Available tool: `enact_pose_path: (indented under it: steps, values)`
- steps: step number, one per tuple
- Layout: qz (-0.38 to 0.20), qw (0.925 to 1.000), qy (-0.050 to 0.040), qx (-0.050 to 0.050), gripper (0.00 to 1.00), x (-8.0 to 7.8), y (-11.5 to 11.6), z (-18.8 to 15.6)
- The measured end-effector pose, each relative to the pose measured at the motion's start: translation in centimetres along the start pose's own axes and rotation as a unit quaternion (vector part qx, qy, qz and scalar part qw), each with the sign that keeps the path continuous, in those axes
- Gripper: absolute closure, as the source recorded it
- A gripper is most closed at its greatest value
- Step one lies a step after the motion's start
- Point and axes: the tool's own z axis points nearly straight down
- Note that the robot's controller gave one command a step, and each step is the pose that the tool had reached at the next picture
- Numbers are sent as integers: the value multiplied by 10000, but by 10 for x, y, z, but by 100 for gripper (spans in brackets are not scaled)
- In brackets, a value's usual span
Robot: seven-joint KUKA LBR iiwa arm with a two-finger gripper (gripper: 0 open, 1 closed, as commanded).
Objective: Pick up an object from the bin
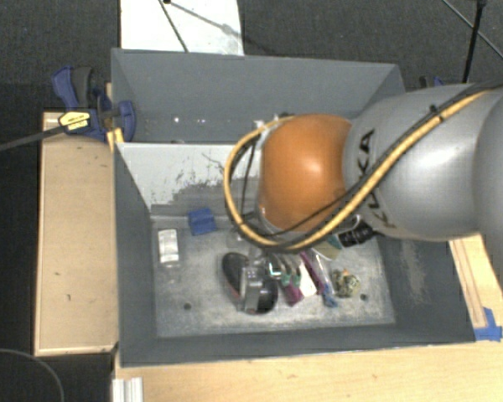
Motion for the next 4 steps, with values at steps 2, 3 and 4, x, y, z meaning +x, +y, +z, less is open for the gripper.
enact_pose_path:
  steps: [2, 3, 4]
  values:
    - [-384, 9992, -107, -54, 100, -42, -44, 87]
    - [-684, 9976, -89, -6, 100, -47, -41, -81]
    - [217, 9998, -13, 3, 100, -14, -52, -5]
